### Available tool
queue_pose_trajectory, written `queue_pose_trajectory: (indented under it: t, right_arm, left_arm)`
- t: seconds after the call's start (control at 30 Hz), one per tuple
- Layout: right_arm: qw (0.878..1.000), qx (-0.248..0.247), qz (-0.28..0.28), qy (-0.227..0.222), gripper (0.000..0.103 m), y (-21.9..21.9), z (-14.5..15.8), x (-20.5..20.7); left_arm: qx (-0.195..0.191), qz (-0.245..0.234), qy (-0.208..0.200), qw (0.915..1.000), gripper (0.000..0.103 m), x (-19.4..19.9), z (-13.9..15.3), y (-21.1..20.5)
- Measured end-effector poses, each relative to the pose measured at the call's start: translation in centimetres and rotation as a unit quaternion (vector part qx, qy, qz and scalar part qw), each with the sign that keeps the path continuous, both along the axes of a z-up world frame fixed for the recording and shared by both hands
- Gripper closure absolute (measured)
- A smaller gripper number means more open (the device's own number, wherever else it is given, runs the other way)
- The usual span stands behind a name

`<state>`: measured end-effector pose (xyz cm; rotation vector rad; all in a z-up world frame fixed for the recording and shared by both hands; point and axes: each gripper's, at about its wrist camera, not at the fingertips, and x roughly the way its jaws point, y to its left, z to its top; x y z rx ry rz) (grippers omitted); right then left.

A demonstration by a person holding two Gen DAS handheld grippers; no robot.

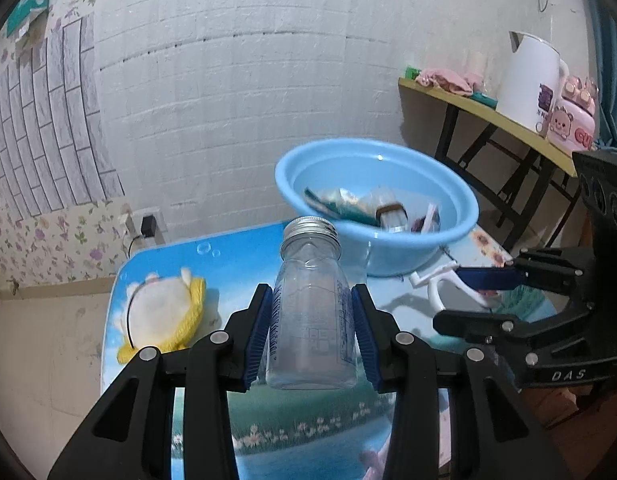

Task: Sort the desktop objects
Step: 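Lift the bottle and pump cap and carry both over the basin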

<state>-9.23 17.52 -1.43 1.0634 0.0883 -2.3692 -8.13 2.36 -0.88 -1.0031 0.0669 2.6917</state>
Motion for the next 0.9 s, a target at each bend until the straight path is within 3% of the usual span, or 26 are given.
queue_pose_trajectory:
  t: [0.3, 0.9]
  right_arm:
    - [1.0, -0.026, -0.002, 0.016, 0.056, 1.1, 2.2, -1.3]
    - [0.997, -0.038, -0.063, 0.021, 0.056, 4.4, 1.5, -8.1]
  left_arm:
    - [0.007, -0.006, 0.012, 0.9999, 0.064, -2.3, 1.7, 0.9]
    - [0.002, -0.04, 0.007, 0.9992, 0.064, -8.5, 1.7, 4.9]
